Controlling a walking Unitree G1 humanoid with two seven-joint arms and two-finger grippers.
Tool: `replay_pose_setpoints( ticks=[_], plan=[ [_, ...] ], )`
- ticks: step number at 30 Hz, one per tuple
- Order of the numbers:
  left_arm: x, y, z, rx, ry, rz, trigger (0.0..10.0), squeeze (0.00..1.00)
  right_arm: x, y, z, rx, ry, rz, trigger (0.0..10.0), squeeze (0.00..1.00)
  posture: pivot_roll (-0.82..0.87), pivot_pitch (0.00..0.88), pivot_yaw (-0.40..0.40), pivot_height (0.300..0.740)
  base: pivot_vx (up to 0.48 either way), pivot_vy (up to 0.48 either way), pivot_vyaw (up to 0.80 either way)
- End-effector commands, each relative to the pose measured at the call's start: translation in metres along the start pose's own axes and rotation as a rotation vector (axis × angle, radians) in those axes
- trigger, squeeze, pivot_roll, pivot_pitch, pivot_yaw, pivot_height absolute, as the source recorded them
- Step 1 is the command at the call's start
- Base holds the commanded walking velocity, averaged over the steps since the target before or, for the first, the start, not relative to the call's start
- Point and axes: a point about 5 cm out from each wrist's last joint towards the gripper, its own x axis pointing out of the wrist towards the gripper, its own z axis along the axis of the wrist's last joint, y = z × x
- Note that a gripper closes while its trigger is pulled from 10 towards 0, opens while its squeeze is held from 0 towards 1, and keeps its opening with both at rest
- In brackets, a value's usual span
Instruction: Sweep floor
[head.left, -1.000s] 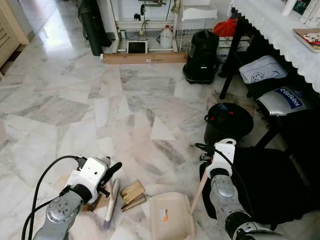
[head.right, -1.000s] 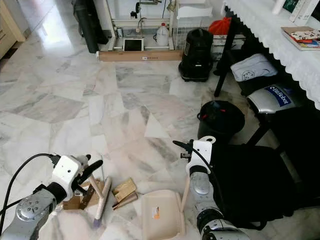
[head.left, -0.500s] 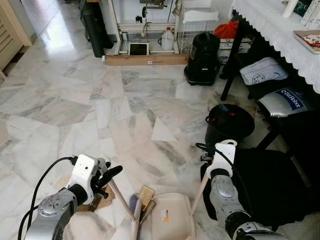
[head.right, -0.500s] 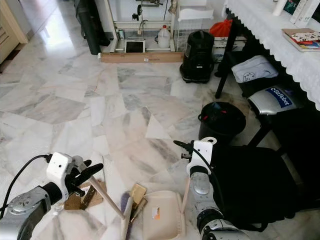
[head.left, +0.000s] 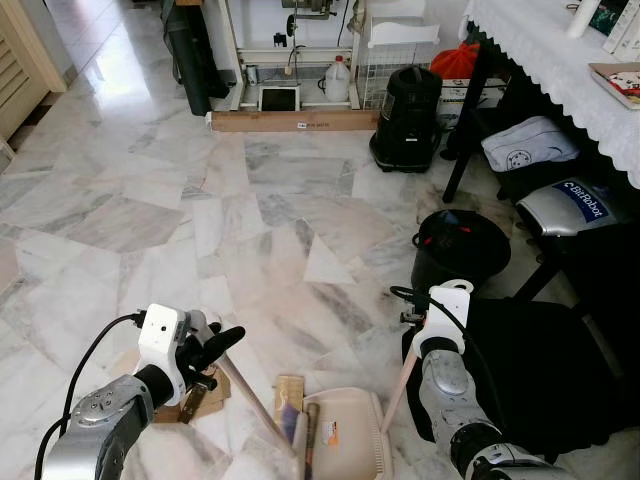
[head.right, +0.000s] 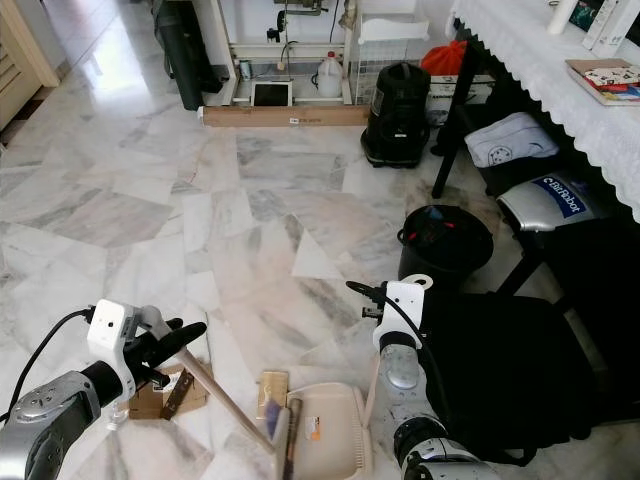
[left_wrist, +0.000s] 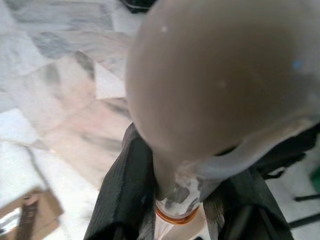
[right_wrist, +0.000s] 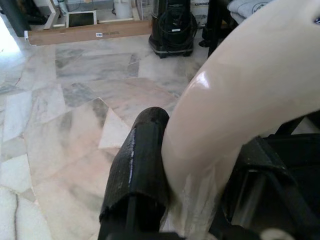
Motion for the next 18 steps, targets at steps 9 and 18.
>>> replay_pose_setpoints(
  ticks=[9, 18],
  plan=[
    [0.002, -0.006, 0.006, -0.035, -0.02, -0.049, 10.0, 0.0, -0.006, -0.002, -0.015, -0.007, 0.081, -0.01, 10.0, 0.0, 0.09, 0.1, -0.006, 0.74, 0.0, 0.0, 0.0],
    [0.009, 0.005, 0.039, 0.095, -0.245, 0.172, 10.0, 0.0, -0.002, -0.006, -0.009, 0.044, 0.056, -0.025, 10.0, 0.0, 0.08, 0.098, -0.007, 0.74, 0.0, 0.0, 0.0]
  ],
)
